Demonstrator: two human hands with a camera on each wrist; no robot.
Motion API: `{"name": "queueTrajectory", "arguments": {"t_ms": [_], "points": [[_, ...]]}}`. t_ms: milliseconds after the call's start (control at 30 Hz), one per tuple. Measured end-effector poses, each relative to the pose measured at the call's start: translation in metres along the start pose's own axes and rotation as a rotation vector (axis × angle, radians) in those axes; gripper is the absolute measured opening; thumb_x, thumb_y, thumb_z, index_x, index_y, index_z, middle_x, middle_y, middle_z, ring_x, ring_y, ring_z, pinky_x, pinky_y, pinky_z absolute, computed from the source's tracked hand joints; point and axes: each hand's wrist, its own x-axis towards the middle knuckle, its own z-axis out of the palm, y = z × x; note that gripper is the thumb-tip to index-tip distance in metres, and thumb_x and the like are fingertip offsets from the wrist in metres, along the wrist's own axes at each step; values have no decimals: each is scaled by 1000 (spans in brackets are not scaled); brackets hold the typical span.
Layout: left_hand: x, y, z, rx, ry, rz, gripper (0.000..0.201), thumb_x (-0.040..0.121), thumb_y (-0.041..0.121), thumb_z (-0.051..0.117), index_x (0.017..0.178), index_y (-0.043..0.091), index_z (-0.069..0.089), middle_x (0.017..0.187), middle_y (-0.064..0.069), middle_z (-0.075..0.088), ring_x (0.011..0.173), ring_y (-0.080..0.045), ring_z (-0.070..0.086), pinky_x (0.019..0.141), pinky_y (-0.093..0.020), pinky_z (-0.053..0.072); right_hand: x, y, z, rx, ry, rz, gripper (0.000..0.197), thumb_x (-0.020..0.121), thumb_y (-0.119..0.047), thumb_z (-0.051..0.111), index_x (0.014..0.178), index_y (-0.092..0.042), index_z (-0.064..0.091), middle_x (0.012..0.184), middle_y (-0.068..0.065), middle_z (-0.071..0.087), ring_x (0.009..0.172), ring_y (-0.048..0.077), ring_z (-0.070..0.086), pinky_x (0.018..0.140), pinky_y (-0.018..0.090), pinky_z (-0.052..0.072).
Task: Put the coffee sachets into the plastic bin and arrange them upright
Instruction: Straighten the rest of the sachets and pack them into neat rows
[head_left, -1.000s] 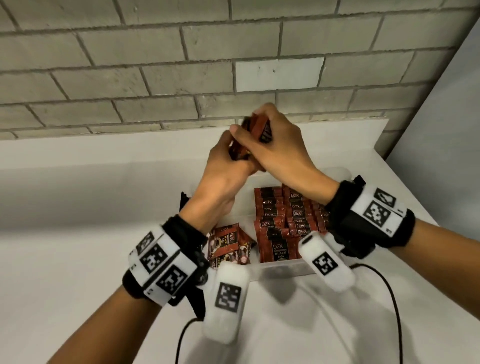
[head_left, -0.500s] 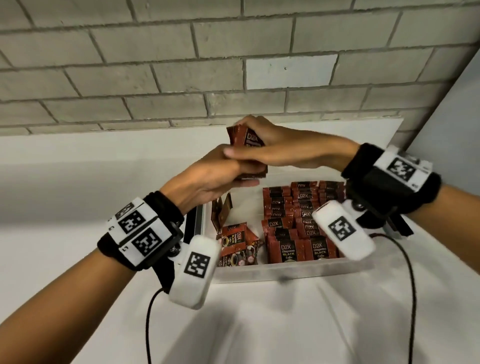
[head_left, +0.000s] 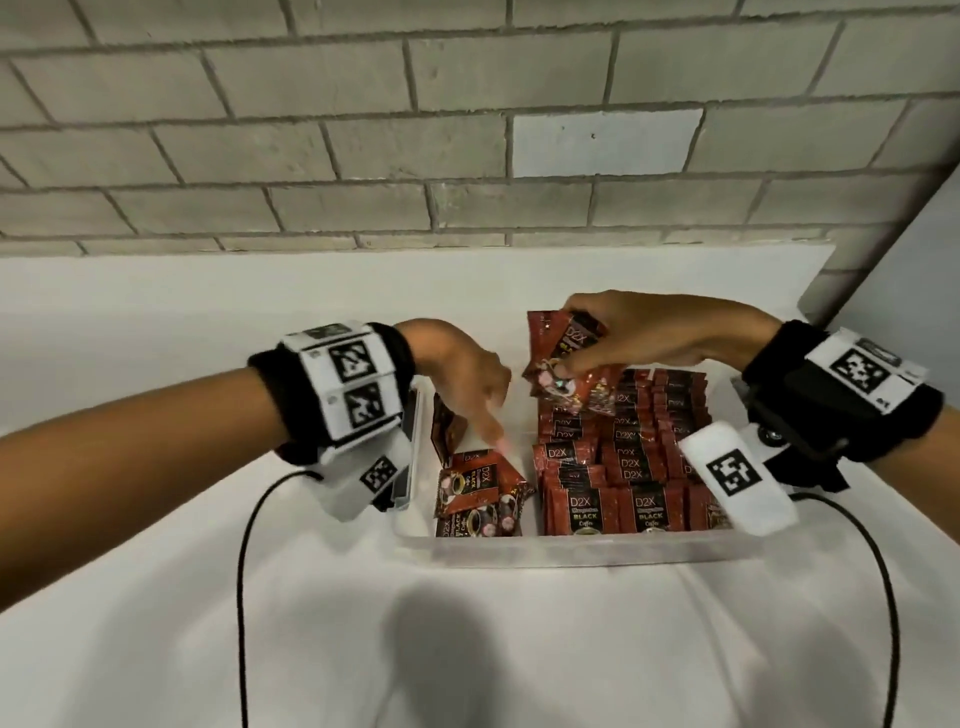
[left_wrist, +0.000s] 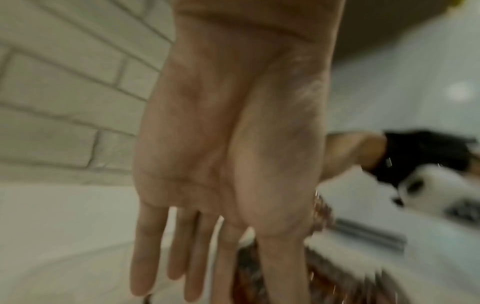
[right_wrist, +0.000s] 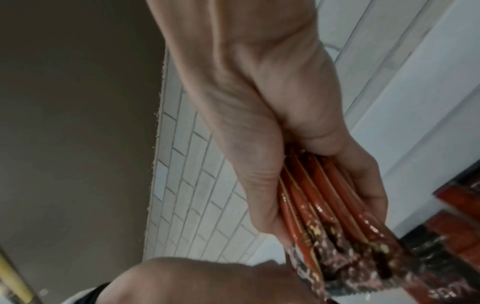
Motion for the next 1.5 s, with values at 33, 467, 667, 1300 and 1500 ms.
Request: {"name": "queueTrajectory", "arguments": {"t_ms": [33, 467, 667, 1300, 1500], "points": [[8, 1, 3, 122, -65, -16, 61, 89, 58, 48, 133, 15, 48, 138, -1, 45, 123, -22, 45, 94, -34, 39, -2, 4, -2, -6, 13, 7, 32, 84, -17, 69, 110, -15, 51, 101, 5, 66, 72, 5, 69, 57, 13, 51], [27, 10, 2, 691, -260, -81, 40, 83, 31, 71, 113, 6, 63, 122, -7, 63, 96, -18, 57, 72, -22, 47, -10, 38, -15, 64, 25, 19, 39, 79, -19, 72, 114, -20, 55, 109, 0, 68, 98, 16, 67, 84, 27, 54], [37, 14, 15, 496, -259, -178, 92, 76, 49, 71, 149, 22, 23, 150, -4, 36, 131, -25, 40, 91, -34, 38, -9, 41, -14, 84, 9, 18, 43, 79, -18, 72, 118, -20, 54, 114, 0, 66, 100, 14, 66, 87, 27, 54], [38, 17, 21, 222, -420, -82, 95, 84, 46, 64, 148, 41, -6, 159, -2, 11, 144, -27, 13, 113, -42, 22, 12, 25, -12, -27, 50, -67, 39, 78, -27, 75, 107, -16, 52, 103, 10, 64, 92, 25, 60, 82, 36, 50], [32, 24, 20, 197, -467, -14, 66, 93, 43, 52, 149, 32, 19, 152, -1, 29, 139, -25, 27, 106, -34, 30, 34, 7, 1, -85, 38, -106, 48, 75, -30, 78, 111, -14, 49, 105, 5, 65, 98, 24, 63, 91, 44, 52]]}}
